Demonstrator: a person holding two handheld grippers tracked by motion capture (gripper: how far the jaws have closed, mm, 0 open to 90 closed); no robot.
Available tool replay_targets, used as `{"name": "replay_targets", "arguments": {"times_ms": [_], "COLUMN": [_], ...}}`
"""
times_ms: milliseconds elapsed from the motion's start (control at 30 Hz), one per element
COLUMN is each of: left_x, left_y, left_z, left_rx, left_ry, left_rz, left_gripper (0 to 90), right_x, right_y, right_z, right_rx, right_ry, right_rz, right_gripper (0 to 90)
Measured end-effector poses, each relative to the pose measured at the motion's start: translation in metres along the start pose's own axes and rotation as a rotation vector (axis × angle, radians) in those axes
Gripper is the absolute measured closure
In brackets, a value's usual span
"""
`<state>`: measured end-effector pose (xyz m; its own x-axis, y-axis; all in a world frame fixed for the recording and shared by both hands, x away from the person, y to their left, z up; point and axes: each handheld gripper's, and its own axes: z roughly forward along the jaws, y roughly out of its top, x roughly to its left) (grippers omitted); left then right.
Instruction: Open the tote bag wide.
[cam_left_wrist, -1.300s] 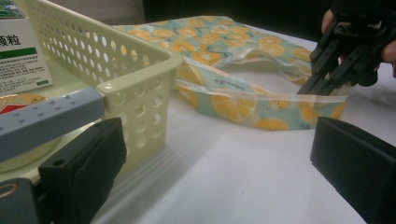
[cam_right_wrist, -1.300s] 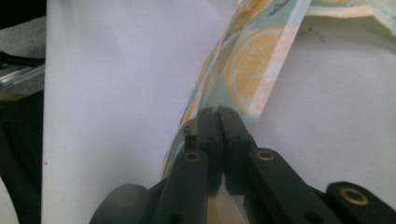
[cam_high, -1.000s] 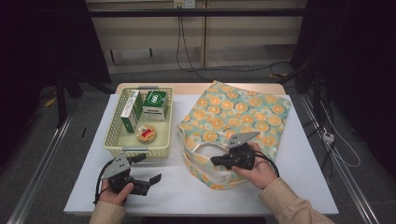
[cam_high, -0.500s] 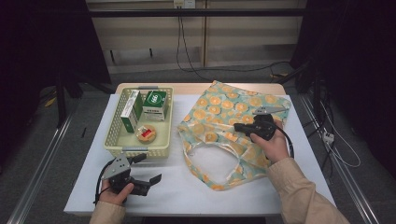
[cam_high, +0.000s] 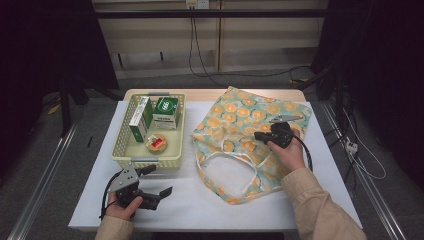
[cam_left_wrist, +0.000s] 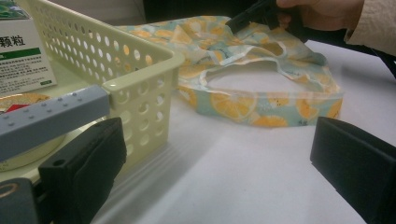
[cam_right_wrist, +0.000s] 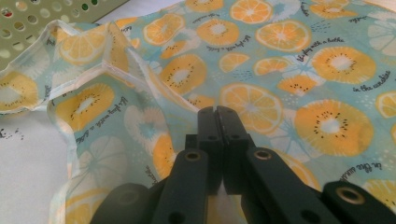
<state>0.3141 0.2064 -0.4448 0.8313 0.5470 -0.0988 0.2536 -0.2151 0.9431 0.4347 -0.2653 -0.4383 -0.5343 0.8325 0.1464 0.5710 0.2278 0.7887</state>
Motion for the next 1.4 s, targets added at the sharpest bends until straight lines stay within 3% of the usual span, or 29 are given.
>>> {"name": "replay_targets", "arguments": {"times_ms": [67,167,267,467,533,667,767,1133,1233,1400], "left_x": [0.0,0.0,-0.001,-0.002,-0.003,-0.003,-0.003,-0.002,-0.002,-0.001], "left_y": [0.0,0.001,0.001,0.002,0.003,0.003,0.003,0.001,0.002,0.001], "left_z": [0.0,0.001,0.0,0.002,0.003,0.004,0.004,0.004,0.003,0.002], "left_rx": [0.003,0.003,0.001,-0.002,-0.008,0.001,-0.001,0.007,0.001,-0.003], "left_ry": [0.001,0.002,-0.001,0.0,-0.004,-0.007,-0.003,-0.007,-0.003,0.0], "left_rz": [0.001,0.01,0.005,-0.003,-0.005,0.009,0.002,0.002,-0.002,-0.005], "left_gripper": [3.2,3.2,3.2,3.2,3.2,3.2,3.2,3.2,3.2,3.2], "right_x": [0.0,0.005,0.011,0.038,0.05,0.073,0.082,0.074,0.072,0.065], "right_y": [0.0,0.004,0.008,0.019,0.022,0.017,0.01,-0.013,-0.015,-0.011], "right_z": [-0.001,-0.007,-0.016,-0.039,-0.045,-0.042,-0.034,0.001,0.005,0.0], "right_rx": [-0.008,-0.026,-0.04,-0.035,-0.044,0.001,0.028,0.122,0.143,0.1], "right_ry": [-0.009,-0.03,-0.013,0.011,0.055,0.105,0.106,0.094,0.065,0.065], "right_rz": [0.0,-0.017,-0.036,-0.133,-0.153,-0.235,-0.273,-0.248,-0.257,-0.217], "right_gripper": [83.8,69.0,62.4,50.0,50.4,53.5,55.9,58.2,60.4,69.8]}}
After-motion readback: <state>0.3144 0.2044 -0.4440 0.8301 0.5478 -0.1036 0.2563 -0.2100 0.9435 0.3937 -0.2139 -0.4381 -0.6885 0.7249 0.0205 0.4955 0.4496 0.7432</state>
